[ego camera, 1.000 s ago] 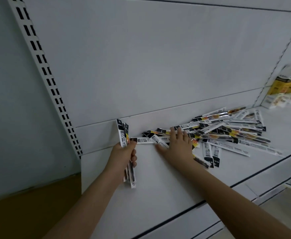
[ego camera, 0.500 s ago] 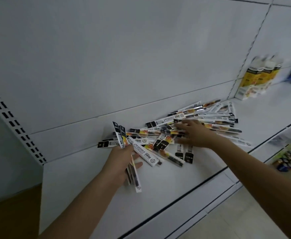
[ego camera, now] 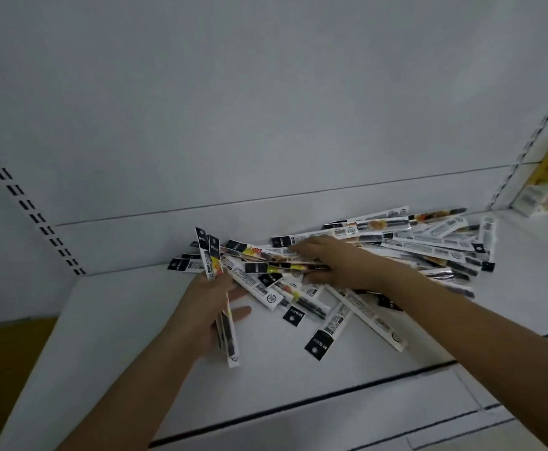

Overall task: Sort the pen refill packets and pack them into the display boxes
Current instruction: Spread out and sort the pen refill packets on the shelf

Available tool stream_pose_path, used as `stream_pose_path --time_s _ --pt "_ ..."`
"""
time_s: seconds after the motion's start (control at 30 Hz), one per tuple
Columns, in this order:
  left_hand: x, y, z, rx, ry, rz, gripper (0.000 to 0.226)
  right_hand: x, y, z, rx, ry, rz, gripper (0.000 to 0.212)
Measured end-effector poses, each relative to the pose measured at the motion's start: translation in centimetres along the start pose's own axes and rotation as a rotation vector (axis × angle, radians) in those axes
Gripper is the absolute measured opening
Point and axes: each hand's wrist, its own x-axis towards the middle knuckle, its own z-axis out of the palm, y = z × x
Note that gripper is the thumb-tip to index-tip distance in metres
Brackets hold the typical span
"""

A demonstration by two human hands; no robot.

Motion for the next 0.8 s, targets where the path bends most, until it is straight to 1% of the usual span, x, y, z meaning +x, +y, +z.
stream_pose_path --time_s 0.07,0.17,0.23,0.3,0.37,0.47,0.53,0.57,0.6,0.63,0.67,0.73,0.77,0.8 --pt "-0.4 -0.2 0.1 -0.012 0.026 0.005 0.016 0.9 0.2 -0.1 -0.040 0.017 -0.041 0.059" --pt "-0.8 -0.4 0.5 -0.044 0.050 0.017 0.020 1.8 0.0 -0.4 -0.061 0.080 -0.102 0.039" --pt "-1.0 -0.5 0.6 -0.053 0.056 0.029 0.022 2.0 -0.4 -0.9 -0.035 0.098 -0.091 0.030" --pt "-1.1 -0.6 0.5 -0.060 0.054 0.042 0.021 2.0 -1.2 -1.6 0.052 0.133 -0.032 0.022" --pt "-1.2 -0.4 0.4 -0.063 0.044 0.048 0.015 2.2 -2.3 -2.6 0.168 0.240 0.026 0.019" --pt "-1.2 -0.1 0.2 -0.063 0.027 0.044 0.010 2.6 -4.1 -5.1 0.369 0.480 0.040 0.016" --pt "-1.1 -0.1 0.0 -0.055 0.010 0.047 0.010 3.2 -5.6 -7.0 0.473 0.596 0.074 0.019" --pt "-1.0 -0.1 -0.1 -0.054 0.008 0.044 0.010 3.8 -6.1 -7.7 0.486 0.615 0.117 0.023" --pt "-0.9 -0.1 -0.2 -0.057 0.013 0.039 0.011 4.4 -6.7 -8.0 0.479 0.598 0.169 0.027" --pt "-0.7 -0.2 -0.4 -0.058 0.024 0.031 0.015 5.0 -7.4 -8.0 0.463 0.542 0.224 0.031" --pt "-0.6 -0.2 -0.5 -0.062 0.029 0.025 0.019 5.5 -8.0 -7.5 0.457 0.450 0.275 0.035" --pt "-0.5 -0.2 -0.9 -0.072 0.029 0.023 0.021 6.0 -9.2 -5.9 0.477 0.189 0.353 0.048" --pt "-0.4 -0.1 -1.0 -0.077 0.036 0.029 0.021 5.7 -9.7 -5.1 0.444 0.058 0.374 0.059" --pt "-0.3 -0.1 -1.2 -0.078 0.046 0.036 0.021 5.1 -9.9 -4.6 0.385 -0.036 0.380 0.071"
